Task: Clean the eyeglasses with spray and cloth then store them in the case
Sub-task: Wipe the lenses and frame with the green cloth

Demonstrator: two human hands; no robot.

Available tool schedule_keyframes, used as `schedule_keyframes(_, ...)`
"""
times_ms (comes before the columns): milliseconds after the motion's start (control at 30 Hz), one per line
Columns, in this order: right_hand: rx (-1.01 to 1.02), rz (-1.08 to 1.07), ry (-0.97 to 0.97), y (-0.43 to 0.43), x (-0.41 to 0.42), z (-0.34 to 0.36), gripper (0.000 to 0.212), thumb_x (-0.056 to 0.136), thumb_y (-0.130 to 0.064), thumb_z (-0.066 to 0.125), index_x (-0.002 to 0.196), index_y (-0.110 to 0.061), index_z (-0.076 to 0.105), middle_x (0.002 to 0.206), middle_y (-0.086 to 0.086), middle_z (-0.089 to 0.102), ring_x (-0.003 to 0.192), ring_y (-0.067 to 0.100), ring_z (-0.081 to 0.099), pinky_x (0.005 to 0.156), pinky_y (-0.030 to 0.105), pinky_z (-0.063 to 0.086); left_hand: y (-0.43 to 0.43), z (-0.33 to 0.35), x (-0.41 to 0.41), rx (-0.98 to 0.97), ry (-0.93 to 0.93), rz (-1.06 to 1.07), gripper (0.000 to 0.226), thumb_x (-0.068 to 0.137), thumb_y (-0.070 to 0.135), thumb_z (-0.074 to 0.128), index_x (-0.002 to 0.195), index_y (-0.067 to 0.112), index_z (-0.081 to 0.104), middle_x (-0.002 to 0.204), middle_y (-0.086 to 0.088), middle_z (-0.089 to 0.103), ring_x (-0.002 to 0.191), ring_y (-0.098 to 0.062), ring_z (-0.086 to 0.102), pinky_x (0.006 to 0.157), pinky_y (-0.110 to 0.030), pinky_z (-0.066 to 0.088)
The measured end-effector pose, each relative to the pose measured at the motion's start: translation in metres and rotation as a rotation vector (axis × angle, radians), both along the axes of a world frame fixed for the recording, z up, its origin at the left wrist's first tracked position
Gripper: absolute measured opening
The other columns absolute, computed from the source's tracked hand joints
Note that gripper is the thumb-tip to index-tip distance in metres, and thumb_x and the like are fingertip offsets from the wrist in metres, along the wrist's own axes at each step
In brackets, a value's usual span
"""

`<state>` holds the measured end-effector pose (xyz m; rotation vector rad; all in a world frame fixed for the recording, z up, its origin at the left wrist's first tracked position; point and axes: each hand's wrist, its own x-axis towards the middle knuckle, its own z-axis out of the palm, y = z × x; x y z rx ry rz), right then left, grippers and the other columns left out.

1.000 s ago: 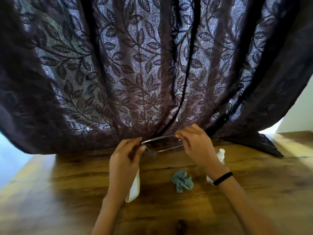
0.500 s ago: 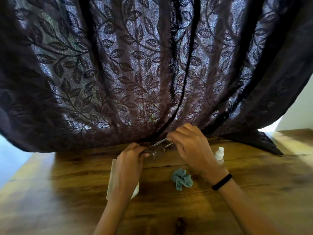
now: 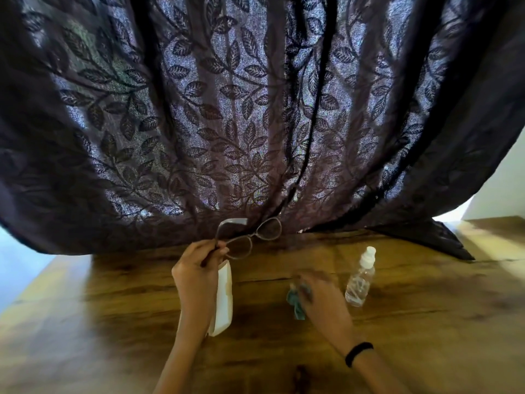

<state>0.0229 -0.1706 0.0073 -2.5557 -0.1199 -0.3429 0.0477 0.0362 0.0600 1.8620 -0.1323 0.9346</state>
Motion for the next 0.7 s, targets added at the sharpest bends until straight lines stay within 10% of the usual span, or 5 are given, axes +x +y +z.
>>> schedule_keyframes(167,-0.179,0.001,0.135,0.006,0.004,-0.028,0.028,0.09,-0.026,0.054,0.118,-0.024,0.057,0.131,-0.008,0.051,0.127,0.017,0.036,0.098,0.03,0.042,-0.008,-0.007,0.0,-0.137,-0.024,-0.05,0.029,0.071,-0.011,0.068,0.087,0.013,0.069,0.079,0.006,0.066,0.074,0.008,0.064,0.065,-0.003,0.047)
schedule_keyframes(433,0.33,0.014,-0.021,0.008,-0.002,0.022,0.014,0.086,-0.014,0.062,0.097,-0.02,0.067,0.086,-0.009,0.07,0.068,-0.006,0.059,0.06,0.005,0.045,-0.011,-0.01,0.001,-0.131,-0.062,-0.083,0.032,0.07,-0.009,0.068,0.088,0.018,0.069,0.083,0.003,0.07,0.078,0.002,0.066,0.07,-0.01,0.051)
schedule_keyframes(533,0.516,0.086,-0.313,0.028,0.0,0.063,0.01,0.08,-0.015,0.069,0.09,-0.019,0.069,0.078,-0.024,0.064,0.076,-0.011,0.061,0.066,0.004,0.045,-0.017,-0.015,0.002,-0.071,-0.062,-0.093,0.032,0.071,-0.006,0.071,0.088,0.022,0.07,0.085,0.012,0.068,0.077,0.001,0.065,0.07,-0.017,0.053)
schedule_keyframes(700,0.294,0.183,-0.431,0.051,0.004,0.09,0.02,0.084,-0.004,0.062,0.103,-0.008,0.068,0.103,0.005,0.07,0.098,0.006,0.059,0.088,0.015,0.047,-0.027,-0.019,0.0,-0.042,-0.086,-0.088,0.036,0.073,-0.007,0.066,0.093,0.022,0.07,0.088,0.014,0.067,0.08,0.003,0.064,0.071,-0.008,0.047)
